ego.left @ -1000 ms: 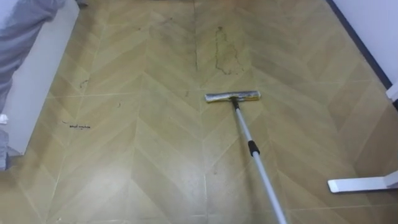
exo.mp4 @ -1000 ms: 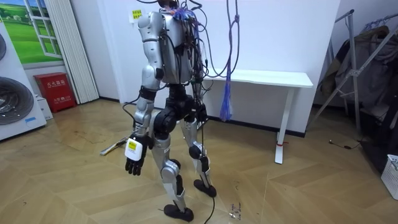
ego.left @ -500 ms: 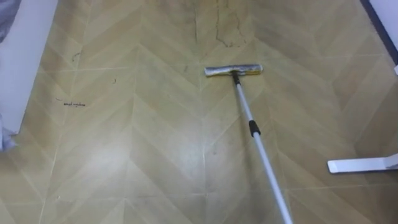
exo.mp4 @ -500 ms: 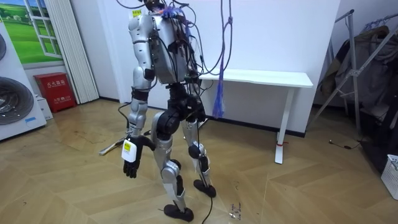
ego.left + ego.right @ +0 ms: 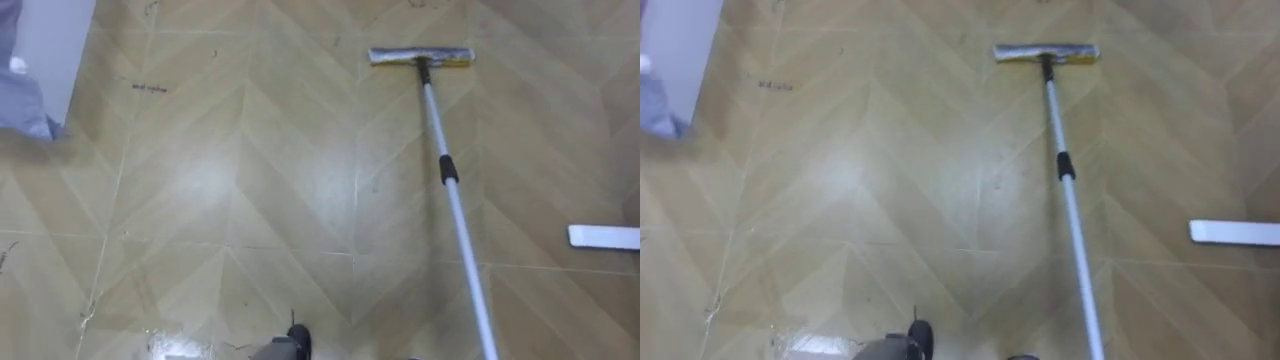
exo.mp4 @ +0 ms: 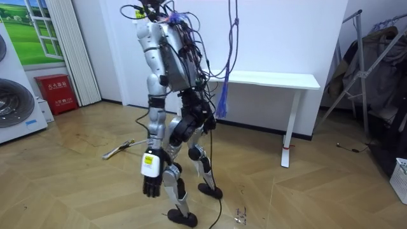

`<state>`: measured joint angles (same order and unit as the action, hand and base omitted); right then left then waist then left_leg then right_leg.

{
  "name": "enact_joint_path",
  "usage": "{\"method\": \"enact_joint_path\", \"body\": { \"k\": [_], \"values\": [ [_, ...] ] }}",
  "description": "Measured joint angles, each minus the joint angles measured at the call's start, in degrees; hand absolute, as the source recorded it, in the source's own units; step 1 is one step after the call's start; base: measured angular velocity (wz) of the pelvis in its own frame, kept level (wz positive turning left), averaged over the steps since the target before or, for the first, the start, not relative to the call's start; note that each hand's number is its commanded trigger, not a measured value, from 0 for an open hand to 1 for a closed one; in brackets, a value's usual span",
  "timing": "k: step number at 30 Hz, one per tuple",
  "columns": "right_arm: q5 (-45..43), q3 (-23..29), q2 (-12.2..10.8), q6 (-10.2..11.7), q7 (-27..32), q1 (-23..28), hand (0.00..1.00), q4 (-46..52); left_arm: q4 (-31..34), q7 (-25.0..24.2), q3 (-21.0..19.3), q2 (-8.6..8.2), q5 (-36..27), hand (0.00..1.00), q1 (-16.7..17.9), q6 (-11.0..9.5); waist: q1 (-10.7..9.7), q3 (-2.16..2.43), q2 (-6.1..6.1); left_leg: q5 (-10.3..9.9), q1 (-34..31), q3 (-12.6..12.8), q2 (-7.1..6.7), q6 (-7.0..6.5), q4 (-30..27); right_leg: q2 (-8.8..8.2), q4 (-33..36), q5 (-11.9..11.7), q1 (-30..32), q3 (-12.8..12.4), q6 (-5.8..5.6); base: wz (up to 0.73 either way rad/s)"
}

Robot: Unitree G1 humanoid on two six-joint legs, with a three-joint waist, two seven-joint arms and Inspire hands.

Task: Mop floor

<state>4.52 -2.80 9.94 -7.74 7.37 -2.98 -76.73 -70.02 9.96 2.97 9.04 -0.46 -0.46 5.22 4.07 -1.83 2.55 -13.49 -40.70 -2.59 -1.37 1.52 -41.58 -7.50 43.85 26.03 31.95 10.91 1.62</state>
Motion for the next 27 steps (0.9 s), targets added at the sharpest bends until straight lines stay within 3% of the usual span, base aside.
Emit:
{"method": "enact_joint_path", "body": {
  "k": [2, 3, 4, 5, 6, 7, 9, 11, 12, 14, 16, 18, 19, 20, 21, 22, 24, 25, 26, 27],
  "values": [
    [0.1, 0.7, 0.4, -0.1, -0.1, -3.6, 1.00, -1.6, -1.7, 0.0, 0.6, 0.44, -0.1, 0.00, 0.1, 0.5, 1.3, 0.10, 0.19, 0.1, -4.5, 0.2, 1.38, 0.34, -7.4, 0.18, 5.0, 2.4, 3.0, -0.1, 1.28, -0.09],
    [0.1, 0.6, 1.5, -1.2, -0.4, -6.0, 1.00, -2.1, -2.4, 0.0, 1.4, 0.59, -0.2, 0.00, 0.5, 1.2, 3.1, 0.10, -0.10, 0.7, -7.8, 1.1, 2.49, 0.06, -18.2, 0.25, 9.5, 4.6, 4.6, -0.2, 3.30, -0.47],
    [0.4, 0.0, 3.1, -1.4, -1.7, -8.5, 1.00, -2.7, -2.9, 0.2, 2.6, 0.62, -1.1, 0.00, 2.0, 1.3, 4.2, 0.20, -0.64, 2.9, -10.6, 1.6, 2.75, -0.80, -26.6, 0.61, 13.9, 6.7, 5.7, -0.8, 3.82, -0.45],
    [1.0, -0.5, 3.7, -1.3, -2.3, -9.8, 1.00, -3.2, -3.0, 0.2, 3.2, 0.68, -2.0, 0.00, 2.5, 1.4, 4.2, 0.42, -0.56, 4.5, -11.9, 1.5, 2.89, -1.19, -28.9, 0.70, 15.5, 7.7, 6.1, -0.8, 3.85, -0.08],
    [2.2, -1.2, 4.8, -1.2, -3.1, -12.1, 1.00, -3.7, -3.0, 0.3, 4.5, 0.80, -3.4, 0.00, 2.9, 1.8, 4.2, 0.28, -1.35, 8.0, -14.4, 1.6, 3.04, -0.76, -32.5, 1.11, 18.1, 9.3, 6.2, -1.4, 3.67, 0.25],
    [3.7, -2.5, 5.5, -1.2, -3.8, -13.4, 1.00, -3.7, -3.0, -0.1, 5.1, 0.80, -4.0, 0.00, 3.1, 1.9, 4.5, 0.30, -1.88, 9.5, -15.8, 1.9, 3.10, -0.22, -34.4, 1.89, 19.5, 10.1, 6.1, -2.0, 3.89, 0.30],
    [5.8, -4.0, 5.8, -1.2, -5.1, -14.8, 1.00, -4.0, -2.4, -1.0, 5.1, 0.77, -3.9, 0.00, 4.0, 1.9, 4.9, 0.01, -2.82, 7.0, -16.2, 4.4, 3.10, -0.86, -32.5, 2.07, 20.2, 10.6, 6.1, -2.1, 4.30, 0.09],
    [7.4, -5.2, 5.6, -0.4, -5.7, -13.8, 1.00, -3.1, -0.3, -2.4, 4.6, 0.69, -3.4, 0.00, 5.5, 2.9, 5.2, -0.03, -2.79, 3.6, -14.0, 6.7, 2.65, -1.26, -21.1, 3.35, 18.5, 10.5, 5.3, -2.1, 4.59, -0.12],
    [8.1, -5.6, 5.6, -0.1, -5.6, -12.8, 1.00, -2.9, 0.2, -2.5, 4.5, 0.71, -3.1, 0.00, 5.7, 3.1, 5.0, 0.01, -2.66, 2.3, -13.1, 7.3, 2.51, -1.89, -18.3, 3.48, 17.8, 10.5, 4.8, -2.1, 4.73, 0.00],
    [8.9, -5.6, 6.3, 1.0, -5.7, -7.7, 1.00, -3.1, 2.5, -2.8, 3.9, 0.53, -1.9, 0.00, 5.4, 3.2, 3.4, 0.51, -2.27, -2.0, -9.5, 8.7, 0.56, -4.12, -9.9, 2.75, 13.8, 10.1, 2.9, -1.9, 3.18, 0.23],
    [7.9, -6.0, 7.5, 1.0, -5.3, -3.3, 1.00, -3.6, 3.8, -2.7, 3.8, 0.47, -1.6, 0.00, 4.7, 3.2, 1.5, 0.90, -1.89, -3.1, -7.5, 9.2, -0.62, -5.45, -6.3, 2.03, 10.9, 9.0, 1.5, -3.4, 2.45, 0.31],
    [6.8, -6.3, 8.1, 0.7, -4.4, 1.4, 1.00, -3.8, 5.2, -2.2, 2.9, 0.43, -1.1, 0.00, 3.6, 3.2, 0.4, 1.02, -1.08, -4.7, -6.4, 10.2, -1.50, -6.43, -6.3, 1.63, 17.0, 5.1, 4.2, -6.4, 0.55, 0.11],
    [6.6, -6.3, 8.3, 0.4, -4.0, 4.3, 1.00, -3.8, 6.1, -1.5, 1.6, 0.31, -1.2, 0.00, 3.4, 2.8, 0.0, 1.51, -0.27, -6.6, -5.3, 10.2, -1.47, -6.69, -7.0, 1.90, 22.8, 0.2, 7.3, -7.1, -0.04, -0.22],
    [6.5, -6.6, 8.1, 0.0, -3.8, 6.3, 1.00, -3.6, 6.7, -0.8, 1.7, 0.55, -1.3, 0.00, 3.4, 2.5, -0.8, 1.88, 0.71, -8.4, -3.9, 9.7, -1.26, -6.73, -7.1, 2.37, 27.0, -3.4, 9.5, -7.6, -0.39, -0.26],
    [6.5, -6.6, 7.7, 0.0, -3.7, 7.1, 1.00, -3.3, 7.1, -0.3, 1.8, 0.60, -1.4, 0.00, 3.4, 2.2, -1.2, 1.84, 1.04, -9.1, -3.2, 9.3, -1.15, -6.66, -6.9, 2.58, 27.7, -3.2, 10.8, -7.9, -0.49, -0.33],
    [6.4, -6.7, 6.7, 0.1, -3.3, 7.7, 1.00, -3.2, 8.2, 0.4, 1.9, 0.32, -1.6, 0.00, 3.4, 1.7, -1.9, 1.34, 1.83, -9.8, -1.8, 8.2, -1.31, -6.36, -6.2, 2.76, 27.1, -2.3, 13.8, -7.9, -0.66, -0.37],
    [6.4, -7.2, 5.3, 0.0, -2.5, 8.0, 1.00, -3.2, 8.3, 0.8, 2.9, -0.45, -1.7, 0.00, 3.3, 1.6, -2.7, 1.25, 2.55, -10.6, 1.0, 7.9, -1.33, -5.92, -4.0, 2.72, 19.6, -2.1, 18.1, -8.4, -0.95, -0.41],
    [6.3, -7.2, 4.2, -0.1, -2.2, 8.2, 1.00, -3.3, 8.3, 0.8, 2.9, -0.94, -1.7, 0.00, 3.5, 1.9, -2.7, 1.25, 2.65, -11.6, 3.3, 7.4, -1.32, -5.31, -2.8, 2.52, 11.5, -2.9, 19.7, -8.7, -0.82, -0.31],
    [5.6, -6.9, 3.2, -0.4, -2.1, 8.4, 1.00, -3.3, 8.2, 0.8, 2.9, -1.11, -1.7, 0.00, 3.9, 2.0, -3.0, 1.24, 2.72, -13.2, 4.9, 6.7, -1.23, -4.44, -2.8, 2.29, 4.9, -6.9, 20.3, -9.0, -0.69, -0.15],
    [5.2, -6.5, 2.9, -0.7, -2.1, 8.2, 1.00, -3.3, 8.2, 0.9, 2.9, -1.14, -1.9, 0.00, 4.1, 2.1, -3.3, 1.09, 2.50, -14.2, 5.5, 6.1, -1.15, -3.88, -3.4, 1.91, 4.6, -8.8, 20.1, -8.2, -0.28, 0.00]
  ]
}}
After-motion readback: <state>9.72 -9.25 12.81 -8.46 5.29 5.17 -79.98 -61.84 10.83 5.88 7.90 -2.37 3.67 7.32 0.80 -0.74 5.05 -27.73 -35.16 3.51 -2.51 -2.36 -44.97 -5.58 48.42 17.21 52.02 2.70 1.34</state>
